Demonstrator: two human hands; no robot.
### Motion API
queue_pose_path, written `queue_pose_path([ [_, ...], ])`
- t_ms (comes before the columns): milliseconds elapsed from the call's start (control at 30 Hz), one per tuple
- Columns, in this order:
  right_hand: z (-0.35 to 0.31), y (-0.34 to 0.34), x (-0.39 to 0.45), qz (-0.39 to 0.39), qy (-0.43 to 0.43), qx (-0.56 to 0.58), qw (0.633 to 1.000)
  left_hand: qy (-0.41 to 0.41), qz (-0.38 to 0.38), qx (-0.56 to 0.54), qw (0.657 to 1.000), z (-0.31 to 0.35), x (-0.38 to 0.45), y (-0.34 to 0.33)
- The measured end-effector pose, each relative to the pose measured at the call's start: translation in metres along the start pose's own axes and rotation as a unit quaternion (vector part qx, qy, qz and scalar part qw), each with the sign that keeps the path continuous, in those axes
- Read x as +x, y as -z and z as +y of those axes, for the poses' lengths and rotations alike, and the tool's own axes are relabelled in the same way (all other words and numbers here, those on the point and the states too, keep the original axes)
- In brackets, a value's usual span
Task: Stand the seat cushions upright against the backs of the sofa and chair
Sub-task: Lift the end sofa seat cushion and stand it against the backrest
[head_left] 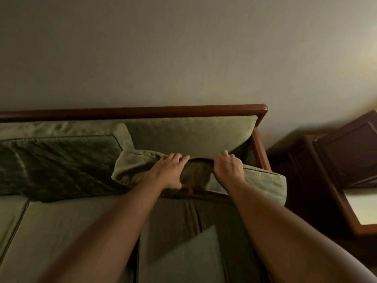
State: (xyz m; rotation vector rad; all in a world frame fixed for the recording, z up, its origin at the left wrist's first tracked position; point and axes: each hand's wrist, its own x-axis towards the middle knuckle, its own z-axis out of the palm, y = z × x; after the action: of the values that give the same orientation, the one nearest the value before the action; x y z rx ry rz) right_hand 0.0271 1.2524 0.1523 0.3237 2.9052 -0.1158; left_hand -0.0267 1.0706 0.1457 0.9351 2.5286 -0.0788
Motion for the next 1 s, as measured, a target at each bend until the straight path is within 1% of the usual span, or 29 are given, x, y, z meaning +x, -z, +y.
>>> queue_pose_path([
  [67, 0.001, -0.001, 0.019, -0.009, 0.016, 0.015, 1.0, 0.008, 0.0, 0.002, 1.0, -0.007, 0.02, 0.001],
  [200, 0.019, -0.005, 0.039, -0.081, 0.068, 0.011, 0.994, 0.021, 0.001, 0.0, 1.0, -0.018, 0.06, 0.017],
  [300, 0.034, -0.008, 0.057, -0.124, 0.123, -0.04, 0.984, 0.028, -0.038, -0.006, 0.999, -0.026, 0.081, 0.029],
  [367, 0.037, -0.01, 0.07, -0.141, 0.143, -0.073, 0.977, 0.026, -0.064, 0.018, 0.997, -0.027, 0.089, 0.031],
  [500, 0.036, -0.012, 0.091, -0.138, 0.155, -0.067, 0.976, 0.03, -0.049, 0.031, 0.998, -0.028, 0.106, 0.026],
  [600, 0.038, -0.009, 0.105, -0.126, 0.163, -0.053, 0.977, 0.032, -0.085, -0.004, 0.996, -0.034, 0.122, 0.04],
  [700, 0.038, 0.002, 0.12, -0.12, 0.172, -0.041, 0.977, 0.035, -0.091, -0.016, 0.995, -0.04, 0.132, 0.063],
  [800, 0.03, 0.017, 0.139, -0.091, 0.197, -0.042, 0.975, 0.061, -0.071, -0.011, 0.996, -0.053, 0.134, 0.082],
  [833, 0.026, 0.021, 0.148, -0.075, 0.2, -0.044, 0.976, 0.072, -0.052, -0.007, 0.996, -0.059, 0.134, 0.087],
  [900, 0.016, 0.029, 0.165, -0.046, 0.178, -0.03, 0.983, 0.089, 0.021, 0.02, 0.996, -0.073, 0.137, 0.096],
  [933, 0.011, 0.031, 0.172, -0.05, 0.159, -0.023, 0.986, 0.095, 0.053, 0.039, 0.993, -0.08, 0.138, 0.098],
  [967, 0.005, 0.032, 0.175, -0.072, 0.144, -0.024, 0.987, 0.103, 0.069, 0.052, 0.991, -0.084, 0.138, 0.1],
  [1000, -0.001, 0.029, 0.175, -0.101, 0.132, -0.031, 0.986, 0.11, 0.068, 0.056, 0.99, -0.086, 0.137, 0.099],
])
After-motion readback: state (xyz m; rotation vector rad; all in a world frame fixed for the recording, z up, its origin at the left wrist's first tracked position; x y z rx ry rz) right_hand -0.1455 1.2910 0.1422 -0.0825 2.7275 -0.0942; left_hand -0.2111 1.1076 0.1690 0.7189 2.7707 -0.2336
